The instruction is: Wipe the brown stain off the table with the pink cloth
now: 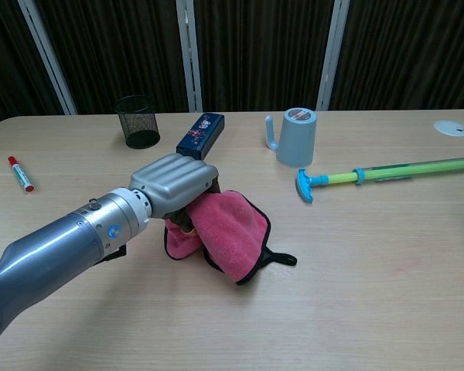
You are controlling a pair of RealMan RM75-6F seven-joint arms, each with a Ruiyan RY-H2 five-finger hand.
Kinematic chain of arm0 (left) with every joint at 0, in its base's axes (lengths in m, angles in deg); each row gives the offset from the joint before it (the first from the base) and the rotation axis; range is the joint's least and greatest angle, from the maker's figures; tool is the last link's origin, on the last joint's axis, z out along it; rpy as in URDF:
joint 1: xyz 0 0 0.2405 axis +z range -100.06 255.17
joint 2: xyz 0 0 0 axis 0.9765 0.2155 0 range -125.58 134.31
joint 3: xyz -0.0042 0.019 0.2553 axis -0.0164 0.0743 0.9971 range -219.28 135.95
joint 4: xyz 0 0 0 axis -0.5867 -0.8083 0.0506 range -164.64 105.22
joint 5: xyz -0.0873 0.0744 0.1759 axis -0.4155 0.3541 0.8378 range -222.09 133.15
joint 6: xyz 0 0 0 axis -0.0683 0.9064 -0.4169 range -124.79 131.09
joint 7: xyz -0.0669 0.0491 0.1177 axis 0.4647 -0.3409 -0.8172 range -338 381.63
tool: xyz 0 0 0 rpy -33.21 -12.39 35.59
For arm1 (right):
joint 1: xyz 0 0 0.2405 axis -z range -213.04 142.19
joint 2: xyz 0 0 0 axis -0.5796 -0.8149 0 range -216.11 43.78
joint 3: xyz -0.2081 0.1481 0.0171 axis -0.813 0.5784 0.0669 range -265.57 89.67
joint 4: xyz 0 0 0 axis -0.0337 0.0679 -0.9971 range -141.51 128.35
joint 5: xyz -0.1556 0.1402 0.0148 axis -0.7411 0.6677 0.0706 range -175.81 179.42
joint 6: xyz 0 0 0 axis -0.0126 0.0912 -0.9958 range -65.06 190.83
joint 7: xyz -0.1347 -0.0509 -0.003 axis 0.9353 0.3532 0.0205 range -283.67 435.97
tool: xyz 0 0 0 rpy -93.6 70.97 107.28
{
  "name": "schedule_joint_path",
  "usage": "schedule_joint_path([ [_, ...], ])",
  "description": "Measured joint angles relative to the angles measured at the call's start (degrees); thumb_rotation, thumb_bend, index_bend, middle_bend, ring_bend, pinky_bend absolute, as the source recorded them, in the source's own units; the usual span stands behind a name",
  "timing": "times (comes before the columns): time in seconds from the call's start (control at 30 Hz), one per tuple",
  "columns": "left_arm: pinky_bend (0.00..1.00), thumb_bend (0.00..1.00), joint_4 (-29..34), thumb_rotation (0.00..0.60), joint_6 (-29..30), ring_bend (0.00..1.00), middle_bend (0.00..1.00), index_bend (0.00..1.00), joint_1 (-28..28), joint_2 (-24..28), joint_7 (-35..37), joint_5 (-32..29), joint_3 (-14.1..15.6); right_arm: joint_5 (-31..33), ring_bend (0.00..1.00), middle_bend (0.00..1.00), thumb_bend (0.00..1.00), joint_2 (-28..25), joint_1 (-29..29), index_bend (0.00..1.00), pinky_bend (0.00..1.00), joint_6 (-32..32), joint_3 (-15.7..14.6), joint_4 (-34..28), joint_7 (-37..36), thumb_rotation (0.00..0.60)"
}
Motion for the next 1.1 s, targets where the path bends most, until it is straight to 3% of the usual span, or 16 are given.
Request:
schedule_joint_path([
  [0.23, 0.61, 0.41, -3.01, 0.600, -1.05, 0.61, 0.71, 0.86, 0.12, 1.09, 0.96, -0.81, 0.10, -0.20, 0.00, 0.00, 0.00, 0.32, -0.03, 0.00, 0.00, -0.11, -0.25, 0.08, 0.80, 0.600],
  [0.77, 0.61, 0.41, -10.11, 0.600, -1.27, 0.61, 0.70, 0.86, 5.71, 8.77, 6.65, -3.26, 1.36, -2.39, 0.00, 0.00, 0.00, 0.03, 0.24, 0.00, 0.00, 1.28, -0.96, -1.55, 1.91, 0.600],
  [1.1, 0.61, 0.41, -6.64, 0.600, -0.31, 0.61, 0.70, 0.86, 5.44, 8.97, 7.37, -1.75, 1.41, -2.44, 0.00, 0.00, 0.00, -0.38, 0.25, 0.00, 0.00, 1.53, -0.83, -1.72, 0.99, 0.600],
])
